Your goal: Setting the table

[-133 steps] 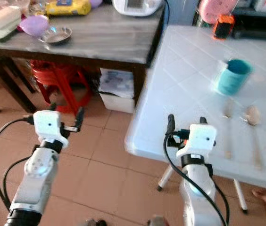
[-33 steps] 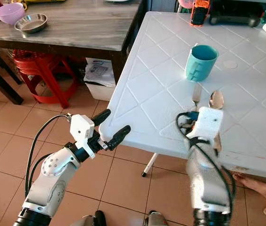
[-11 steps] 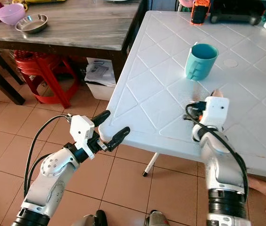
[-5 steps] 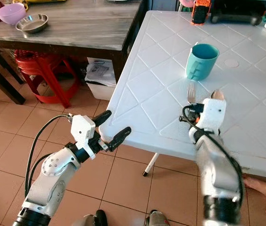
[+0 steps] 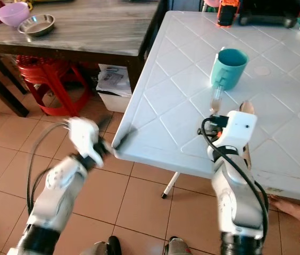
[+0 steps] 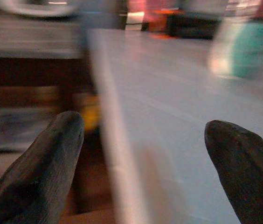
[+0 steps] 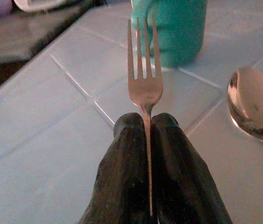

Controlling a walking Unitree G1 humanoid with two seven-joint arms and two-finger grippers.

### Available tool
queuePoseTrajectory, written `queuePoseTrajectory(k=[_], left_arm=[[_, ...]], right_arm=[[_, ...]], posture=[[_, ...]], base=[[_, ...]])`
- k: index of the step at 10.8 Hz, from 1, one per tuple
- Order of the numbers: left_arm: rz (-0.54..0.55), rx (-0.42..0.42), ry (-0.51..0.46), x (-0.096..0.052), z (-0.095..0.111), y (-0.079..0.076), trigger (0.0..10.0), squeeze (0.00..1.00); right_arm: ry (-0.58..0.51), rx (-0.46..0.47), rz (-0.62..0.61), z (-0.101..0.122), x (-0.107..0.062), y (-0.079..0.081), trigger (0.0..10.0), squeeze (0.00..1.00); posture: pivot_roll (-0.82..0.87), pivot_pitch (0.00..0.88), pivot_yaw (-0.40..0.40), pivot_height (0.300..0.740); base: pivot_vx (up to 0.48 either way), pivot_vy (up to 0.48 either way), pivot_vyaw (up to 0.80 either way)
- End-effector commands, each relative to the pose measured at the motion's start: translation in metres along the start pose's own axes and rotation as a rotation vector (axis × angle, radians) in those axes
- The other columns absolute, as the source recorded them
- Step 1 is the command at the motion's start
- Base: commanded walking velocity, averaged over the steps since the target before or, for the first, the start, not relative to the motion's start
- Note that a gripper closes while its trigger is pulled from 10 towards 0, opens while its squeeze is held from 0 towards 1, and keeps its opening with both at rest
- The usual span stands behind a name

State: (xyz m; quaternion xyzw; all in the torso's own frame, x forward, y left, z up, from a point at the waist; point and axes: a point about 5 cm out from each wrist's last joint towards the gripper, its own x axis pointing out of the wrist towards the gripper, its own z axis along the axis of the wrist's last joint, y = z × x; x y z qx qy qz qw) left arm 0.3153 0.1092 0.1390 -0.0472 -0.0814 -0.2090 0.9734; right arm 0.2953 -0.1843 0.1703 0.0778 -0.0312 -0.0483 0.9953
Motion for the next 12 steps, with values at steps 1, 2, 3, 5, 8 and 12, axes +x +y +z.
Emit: queuePoseTrajectory(k=[1, 2, 3, 5, 8, 12], left_arm=[[0.092, 0.036, 0.011, -0.002, -0.003, 0.012, 10.0, 0.0], [0.192, 0.035, 0.013, -0.003, -0.003, 0.024, 10.0, 0.0], [0.258, 0.017, 0.02, -0.002, -0.005, 0.033, 10.0, 0.0], [0.258, 0.018, 0.004, 0.001, -0.003, 0.031, 10.0, 0.0], [0.227, 0.011, 0.014, 0.004, -0.007, 0.024, 10.0, 0.0], [0.228, 0.004, 0.026, 0.005, -0.009, 0.024, 10.0, 0.0]], right_arm=[[-0.036, -0.026, -0.007, 0.006, -0.003, 0.002, 10.0, 0.0], [-0.062, -0.1, 0.017, 0.009, -0.005, 0.006, 10.0, 0.0], [-0.062, -0.086, 0.018, 0.009, -0.006, 0.007, 10.0, 0.0], [-0.061, -0.08, 0.006, 0.006, -0.007, 0.007, 10.0, 0.0], [-0.046, -0.082, 0.001, 0.005, -0.003, 0.006, 10.0, 0.0], [-0.043, -0.077, -0.021, 0.005, 0.001, 0.0, 10.0, 0.0]], posture=[[-0.2, 0.171, 0.078, 0.74], [-0.2, 0.165, 0.075, 0.74], [-0.2, 0.16, 0.076, 0.74], [-0.2, 0.15, 0.072, 0.74], [-0.2, 0.141, 0.074, 0.74], [-0.2, 0.146, 0.078, 0.74]], base=[[0.0, 0.0, 0.0], [0.0, 0.0, 0.0], [0.0, 0.0, 0.0], [0.0, 0.0, 0.0], [0.0, 0.0, 0.0], [0.0, 0.073, -0.76]])
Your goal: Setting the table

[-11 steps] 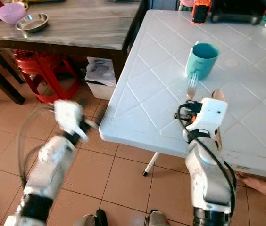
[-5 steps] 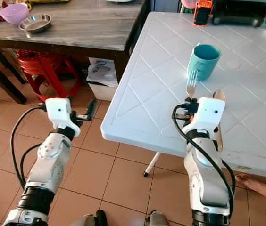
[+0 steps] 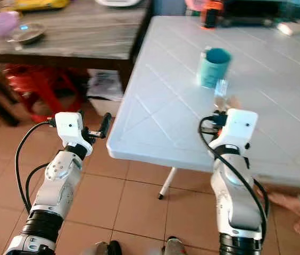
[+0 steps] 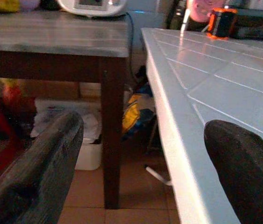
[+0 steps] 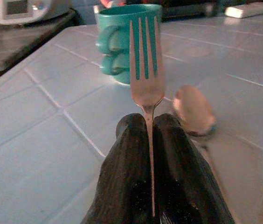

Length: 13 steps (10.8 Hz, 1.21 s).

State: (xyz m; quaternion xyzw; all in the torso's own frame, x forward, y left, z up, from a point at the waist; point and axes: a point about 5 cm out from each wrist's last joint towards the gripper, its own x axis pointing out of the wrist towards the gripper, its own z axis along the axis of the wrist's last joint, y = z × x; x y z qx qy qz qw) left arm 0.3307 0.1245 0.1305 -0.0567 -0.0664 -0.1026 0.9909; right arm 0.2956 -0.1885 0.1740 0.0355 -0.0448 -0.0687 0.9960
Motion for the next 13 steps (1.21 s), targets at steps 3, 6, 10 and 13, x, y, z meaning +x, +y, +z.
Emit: queuePoseTrajectory(k=[3, 6, 10, 13], left_arm=[[-0.004, 0.013, 0.011, 0.001, -0.002, 0.003, 10.0, 0.0], [-0.013, 0.013, 0.015, 0.001, -0.002, 0.002, 10.0, 0.0], [-0.021, 0.011, 0.013, 0.001, -0.002, -0.001, 10.0, 0.0], [-0.078, 0.012, -0.027, 0.0, 0.003, -0.007, 10.0, 0.0]], right_arm=[[-0.007, 0.017, 0.01, -0.001, 0.0, 0.004, 10.0, 0.0], [-0.011, 0.017, 0.005, 0.0, 0.001, 0.003, 10.0, 0.0], [-0.014, 0.016, 0.001, 0.0, 0.001, 0.003, 10.0, 0.0], [-0.013, 0.01, -0.002, -0.001, 0.001, 0.001, 10.0, 0.0]], posture=[[-0.2, 0.15, 0.085, 0.74], [-0.2, 0.152, 0.089, 0.74], [-0.2, 0.153, 0.09, 0.74], [-0.2, 0.156, 0.091, 0.74]], base=[[0.0, 0.344, 0.0], [0.0, 0.36, 0.0], [0.0, 0.364, 0.0], [0.0, 0.0, 0.0]])
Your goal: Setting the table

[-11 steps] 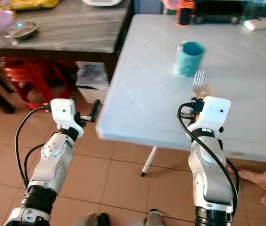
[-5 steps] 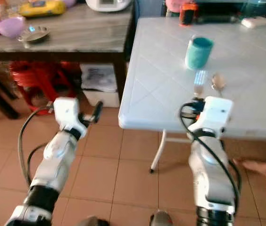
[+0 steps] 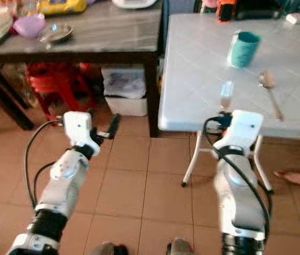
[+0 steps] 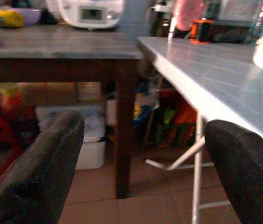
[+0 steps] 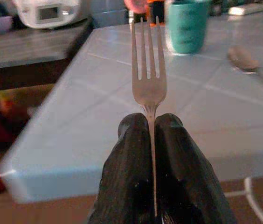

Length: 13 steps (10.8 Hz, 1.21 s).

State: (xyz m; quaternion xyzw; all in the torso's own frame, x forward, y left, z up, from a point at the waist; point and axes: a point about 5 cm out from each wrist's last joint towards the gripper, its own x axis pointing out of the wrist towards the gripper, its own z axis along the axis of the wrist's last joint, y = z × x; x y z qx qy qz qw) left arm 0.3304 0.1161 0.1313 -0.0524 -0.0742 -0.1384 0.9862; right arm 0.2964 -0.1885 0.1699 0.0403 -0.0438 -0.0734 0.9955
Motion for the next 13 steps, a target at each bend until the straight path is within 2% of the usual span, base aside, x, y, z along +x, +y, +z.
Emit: queuePoseTrajectory(k=[1, 3, 6, 13], left_arm=[[0.0, -0.011, -0.022, -0.0009, 0.0045, 0.0016, 10.0, 0.0], [-0.014, 0.007, -0.032, -0.0005, 0.0055, -0.0004, 10.0, 0.0], [-0.029, -0.01, -0.036, -0.0005, 0.0056, -0.0019, 10.0, 0.0], [-0.056, -0.009, -0.036, -0.0034, 0.0046, -0.0036, 10.0, 0.0]], right_arm=[[-0.016, 0.0, 0.008, 0.0036, 0.0004, 0.0014, 10.0, 0.0], [-0.019, -0.005, 0.009, 0.0037, 0.0007, 0.0009, 10.0, 0.0], [-0.019, -0.011, 0.01, 0.0038, 0.0012, 0.0004, 10.0, 0.0], [-0.008, -0.022, 0.013, 0.0014, 0.0017, -0.0003, 10.0, 0.0]], posture=[[-0.21, 0.157, 0.092, 0.74], [-0.21, 0.157, 0.092, 0.74], [-0.21, 0.157, 0.09, 0.74], [-0.21, 0.162, 0.087, 0.74]], base=[[0.0, 0.0, 0.0], [0.0, 0.0, 0.0], [0.0, 0.0, 0.0], [0.363, 0.0, 0.0]])
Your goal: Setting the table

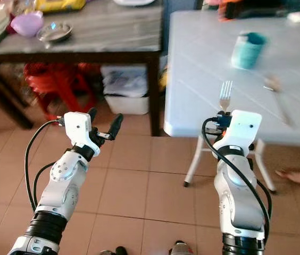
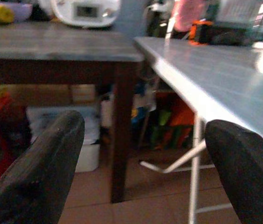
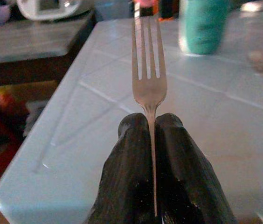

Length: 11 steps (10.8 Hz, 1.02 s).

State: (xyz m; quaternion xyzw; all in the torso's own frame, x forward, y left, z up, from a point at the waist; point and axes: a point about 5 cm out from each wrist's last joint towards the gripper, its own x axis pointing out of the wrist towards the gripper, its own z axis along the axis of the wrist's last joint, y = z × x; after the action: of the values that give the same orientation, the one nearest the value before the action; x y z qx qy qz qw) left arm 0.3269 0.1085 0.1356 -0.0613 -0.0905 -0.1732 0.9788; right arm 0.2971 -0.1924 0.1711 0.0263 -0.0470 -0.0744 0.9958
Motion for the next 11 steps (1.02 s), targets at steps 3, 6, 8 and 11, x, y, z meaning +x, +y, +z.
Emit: queuePoseTrajectory(k=[3, 6, 8, 11], left_arm=[[0.012, 0.013, 0.0, -0.0031, 0.0004, 0.0047, 10.0, 0.0], [0.018, -0.001, 0.02, -0.003, -0.0024, 0.0039, 10.0, 0.0], [0.028, -0.027, 0.031, -0.0035, -0.004, -0.0008, 10.0, 0.0], [0.026, -0.05, 0.057, -0.0035, -0.0067, -0.0012, 10.0, 0.0]], right_arm=[[0.004, -0.002, 0.015, -0.0012, 0.0013, 0.0028, 10.0, 0.0], [0.007, -0.011, 0.018, -0.002, 0.0022, 0.0031, 10.0, 0.0], [0.01, -0.012, 0.019, -0.003, 0.0024, 0.003, 10.0, 0.0], [0.015, -0.012, 0.019, -0.0043, 0.0015, 0.0037, 10.0, 0.0]], posture=[[-0.21, 0.157, 0.087, 0.74], [-0.21, 0.157, 0.084, 0.74], [-0.21, 0.157, 0.084, 0.74], [-0.21, 0.161, 0.084, 0.74]], base=[[0.365, 0.0, 0.0], [0.222, 0.0, 0.0], [0.0, 0.0, 0.0], [0.0, 0.0, 0.0]])
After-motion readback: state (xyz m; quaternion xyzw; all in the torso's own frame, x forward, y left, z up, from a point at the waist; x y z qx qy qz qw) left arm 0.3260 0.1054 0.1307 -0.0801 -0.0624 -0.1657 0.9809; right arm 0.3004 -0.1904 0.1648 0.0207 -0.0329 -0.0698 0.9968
